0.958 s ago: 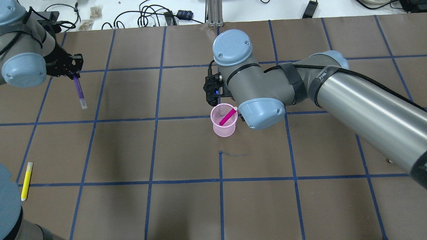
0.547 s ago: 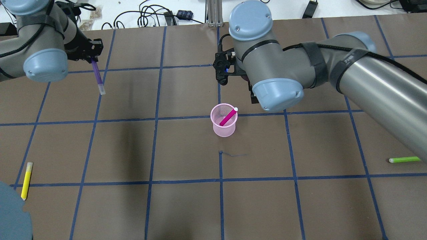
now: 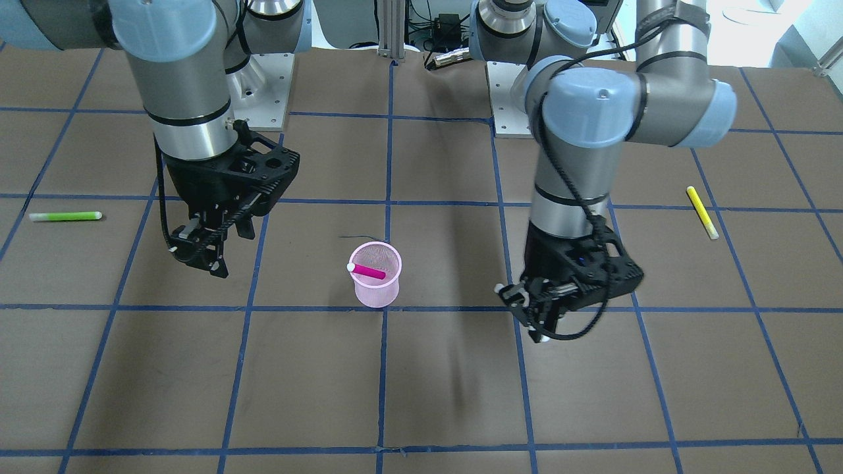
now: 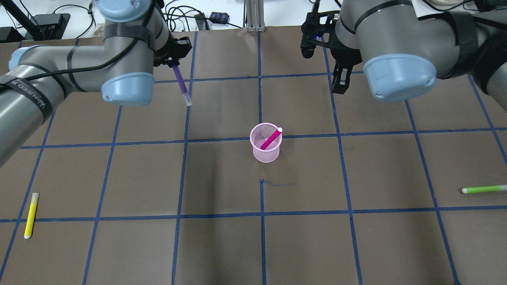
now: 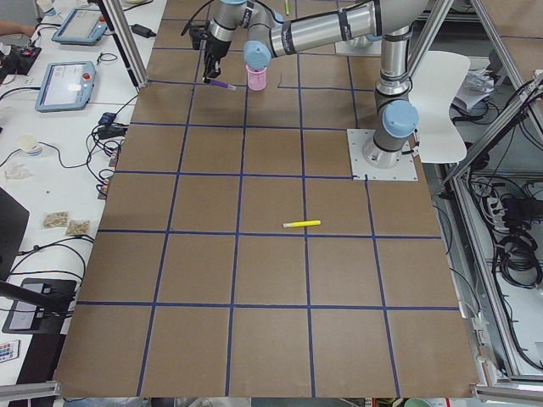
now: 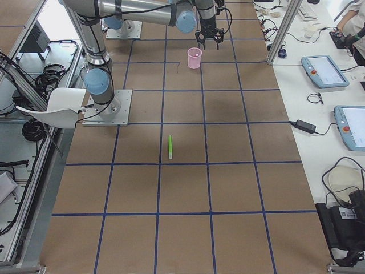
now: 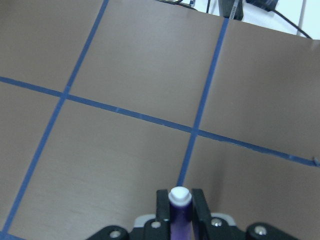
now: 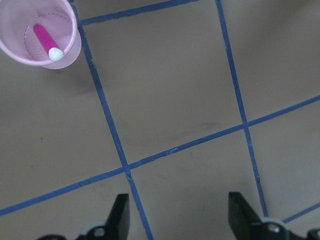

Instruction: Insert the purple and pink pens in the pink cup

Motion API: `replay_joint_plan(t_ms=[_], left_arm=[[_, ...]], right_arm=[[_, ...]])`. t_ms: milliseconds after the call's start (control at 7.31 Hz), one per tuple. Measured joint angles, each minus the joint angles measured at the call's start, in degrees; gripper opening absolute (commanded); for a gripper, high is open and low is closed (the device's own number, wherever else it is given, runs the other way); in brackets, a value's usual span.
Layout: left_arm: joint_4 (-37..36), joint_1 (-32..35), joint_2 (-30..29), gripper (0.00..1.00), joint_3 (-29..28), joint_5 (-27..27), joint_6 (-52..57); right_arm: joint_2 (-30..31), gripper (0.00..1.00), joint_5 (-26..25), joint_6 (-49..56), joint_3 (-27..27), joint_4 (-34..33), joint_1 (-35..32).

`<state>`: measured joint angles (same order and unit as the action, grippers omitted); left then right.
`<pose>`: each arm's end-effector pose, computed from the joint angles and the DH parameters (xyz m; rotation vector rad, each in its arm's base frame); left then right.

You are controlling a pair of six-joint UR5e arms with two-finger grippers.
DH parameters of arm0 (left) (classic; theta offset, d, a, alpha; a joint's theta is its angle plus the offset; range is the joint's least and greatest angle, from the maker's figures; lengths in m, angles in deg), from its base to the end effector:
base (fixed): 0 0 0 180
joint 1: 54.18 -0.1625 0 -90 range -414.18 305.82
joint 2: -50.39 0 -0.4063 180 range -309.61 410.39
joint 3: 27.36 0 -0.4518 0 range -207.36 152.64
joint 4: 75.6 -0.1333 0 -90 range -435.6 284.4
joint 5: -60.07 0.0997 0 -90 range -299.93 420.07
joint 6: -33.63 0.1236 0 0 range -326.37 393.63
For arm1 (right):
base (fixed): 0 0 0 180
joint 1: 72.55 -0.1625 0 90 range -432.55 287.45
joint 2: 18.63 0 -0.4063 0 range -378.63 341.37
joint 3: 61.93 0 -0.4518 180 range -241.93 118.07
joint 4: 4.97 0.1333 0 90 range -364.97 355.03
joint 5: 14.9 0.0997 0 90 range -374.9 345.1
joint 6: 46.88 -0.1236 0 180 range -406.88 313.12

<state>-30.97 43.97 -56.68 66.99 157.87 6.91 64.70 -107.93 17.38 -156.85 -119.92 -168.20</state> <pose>-0.2118 -0.6573 0.3145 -0.5380 3.0160 -0.6824 0.1867 -0.5998 0.3782 1.6941 -2.4395 0.2649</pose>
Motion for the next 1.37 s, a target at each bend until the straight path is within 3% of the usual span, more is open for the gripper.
replay_joint_plan(t_ms=[137,547,958,1368], left_arm=[[-1.6,4.6,-0.7,0.00,0.3,1.9,-6.6],[-2.8,13.4,-1.6,0.00,1.0,6.5,-18.3],[-3.0,17.6,-2.2,0.00,3.0,7.5,-24.8],[-3.0,18.5,-3.1,0.00,3.8,7.5,-25.0]], right_arm=[[1.2,1.00,1.4,-9.1,-0.2,0.9,0.8],[3.1,1.00,2.8,-35.0,0.6,5.5,1.1],[3.6,1.00,2.8,-47.6,5.7,16.8,1.1],[4.2,1.00,2.6,-54.4,7.3,20.3,1.1]])
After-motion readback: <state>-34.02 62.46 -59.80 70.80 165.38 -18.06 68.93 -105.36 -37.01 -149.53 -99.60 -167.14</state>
